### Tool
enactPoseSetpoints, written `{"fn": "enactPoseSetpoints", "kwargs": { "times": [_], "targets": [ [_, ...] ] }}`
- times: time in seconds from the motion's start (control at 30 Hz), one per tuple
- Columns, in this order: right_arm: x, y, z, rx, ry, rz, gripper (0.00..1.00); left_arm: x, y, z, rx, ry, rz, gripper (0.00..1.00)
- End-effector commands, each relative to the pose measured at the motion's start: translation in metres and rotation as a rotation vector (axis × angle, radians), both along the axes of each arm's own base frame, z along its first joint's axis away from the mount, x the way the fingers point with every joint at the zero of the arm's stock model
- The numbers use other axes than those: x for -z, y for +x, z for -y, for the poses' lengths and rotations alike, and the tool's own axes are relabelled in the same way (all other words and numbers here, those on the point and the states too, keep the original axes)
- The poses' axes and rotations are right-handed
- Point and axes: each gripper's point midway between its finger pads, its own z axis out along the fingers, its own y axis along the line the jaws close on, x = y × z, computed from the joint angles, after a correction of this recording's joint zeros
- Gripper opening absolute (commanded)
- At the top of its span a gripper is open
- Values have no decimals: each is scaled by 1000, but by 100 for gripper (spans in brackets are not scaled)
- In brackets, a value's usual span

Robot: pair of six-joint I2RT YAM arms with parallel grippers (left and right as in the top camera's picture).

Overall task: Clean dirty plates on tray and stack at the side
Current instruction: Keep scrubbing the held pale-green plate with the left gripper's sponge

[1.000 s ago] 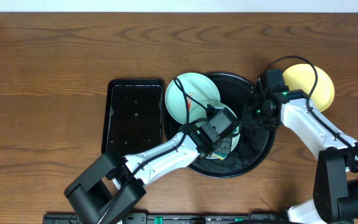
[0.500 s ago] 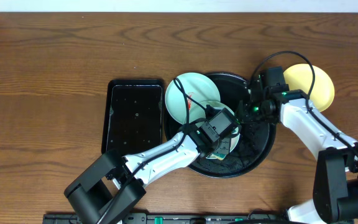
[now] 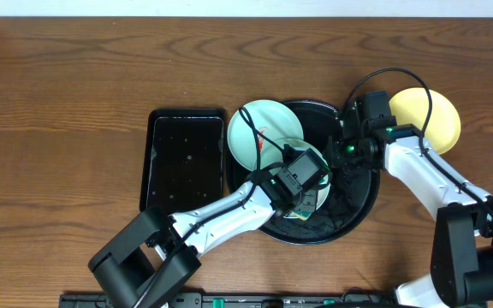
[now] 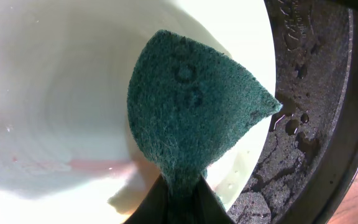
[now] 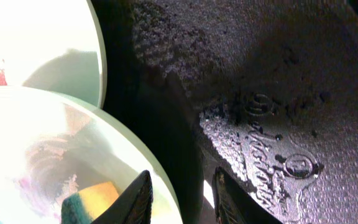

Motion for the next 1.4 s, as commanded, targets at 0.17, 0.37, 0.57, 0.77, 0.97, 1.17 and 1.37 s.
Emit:
{"fn": "enactPoseSetpoints", "kwargs": {
  "times": [0.17, 0.37, 0.57, 0.77, 0.97, 1.17, 1.37],
  "targets": [
    [19, -19, -4, -31, 14, -15, 29, 4, 1, -6, -19, 20, -1, 7],
    [26, -28, -5, -37, 23, -37, 10, 4, 1, -6, -19, 20, -1, 7],
    [24, -31, -11, -51, 57, -49, 1, 2, 12, -13, -53, 55, 58, 7],
    [25, -34, -10, -50, 54, -62, 1, -3, 33, -25, -119, 114, 170, 8],
    [28, -40, -5, -41, 28, -90, 1, -1, 39, -37, -183, 152, 187, 7],
    [34, -55, 6, -27, -31, -151, 1, -3, 54, -56, -245, 185, 212, 7],
    [39, -67, 17, -5, -91, -206, 1, -23, 66, -58, -281, 142, 240, 7]
  ]
}}
